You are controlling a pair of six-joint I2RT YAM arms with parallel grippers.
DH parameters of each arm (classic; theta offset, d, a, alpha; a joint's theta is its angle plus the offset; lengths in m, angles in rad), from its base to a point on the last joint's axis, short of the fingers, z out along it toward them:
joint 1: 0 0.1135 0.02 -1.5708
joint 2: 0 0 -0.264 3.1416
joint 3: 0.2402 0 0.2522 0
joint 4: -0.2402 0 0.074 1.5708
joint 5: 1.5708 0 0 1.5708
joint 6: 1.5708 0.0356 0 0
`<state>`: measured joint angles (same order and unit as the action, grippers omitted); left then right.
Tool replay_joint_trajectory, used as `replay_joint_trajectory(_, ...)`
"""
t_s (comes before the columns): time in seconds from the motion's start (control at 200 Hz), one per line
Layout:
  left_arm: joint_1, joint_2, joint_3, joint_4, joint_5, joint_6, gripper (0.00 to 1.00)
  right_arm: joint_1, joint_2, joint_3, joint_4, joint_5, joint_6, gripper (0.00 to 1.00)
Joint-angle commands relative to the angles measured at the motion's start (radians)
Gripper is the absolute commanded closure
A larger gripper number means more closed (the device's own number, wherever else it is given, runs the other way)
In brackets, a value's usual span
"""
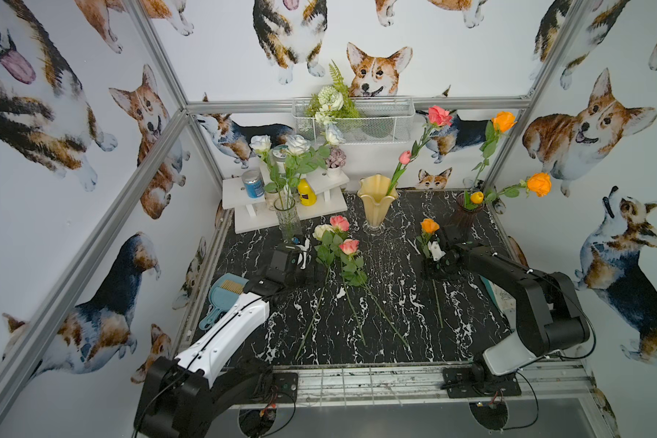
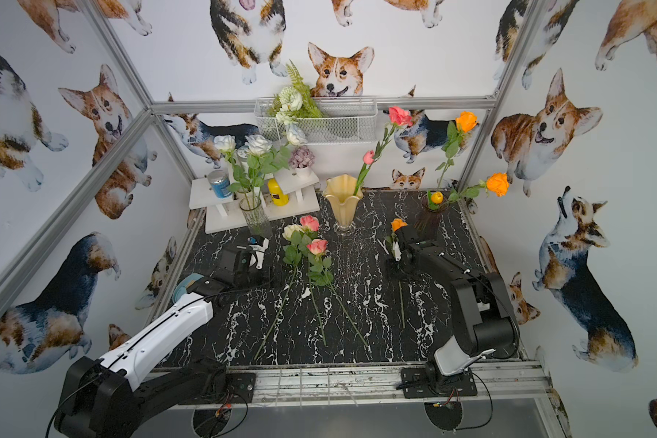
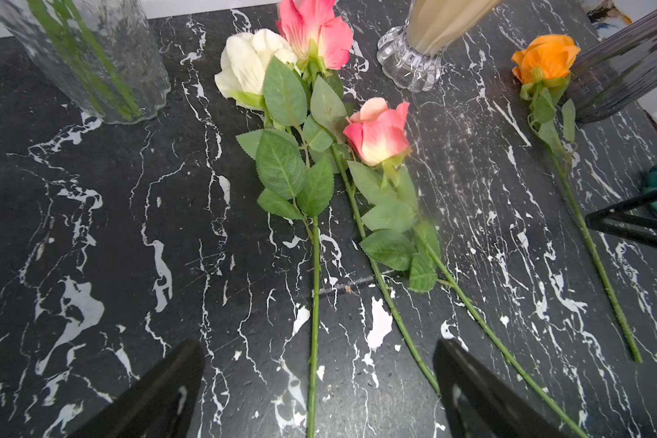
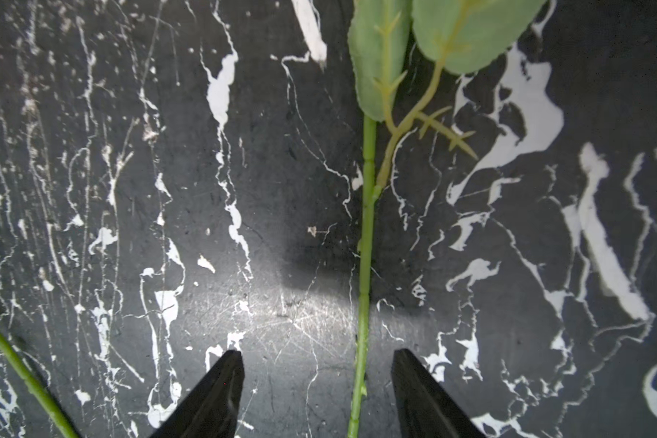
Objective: Arrange the flowers in different vases according to their variety
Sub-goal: Pick up the flower at the center of the board.
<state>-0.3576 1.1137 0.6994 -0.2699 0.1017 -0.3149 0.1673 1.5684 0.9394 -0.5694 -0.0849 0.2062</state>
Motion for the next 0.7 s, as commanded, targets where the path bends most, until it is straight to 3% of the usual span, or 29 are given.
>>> replay_joint_trajectory(0.0,0.0,-0.003,0.014,-0.006,0.001,0.014,0.0,-0.002,0.021,0.004,0.005,0.017,0.002,0.36)
replay_joint_trajectory(0.045,-0.001,-0.004,0.014,-0.008,0.002,0.014,0.0,-0.005,0.032,0.005,0.006,0.015,-0.001,0.41)
replay_joint_trajectory(0.455,-0.001,-0.016,0.015,-0.016,-0.004,0.018,0.0,-0.012,0.153,0.084,-0.035,0.037,-0.023,0.56)
replay_joint_trajectory(0.691,-0.001,-0.009,0.017,-0.018,-0.002,0.02,0.0,-0.012,0.18,0.077,-0.047,0.027,-0.023,0.72)
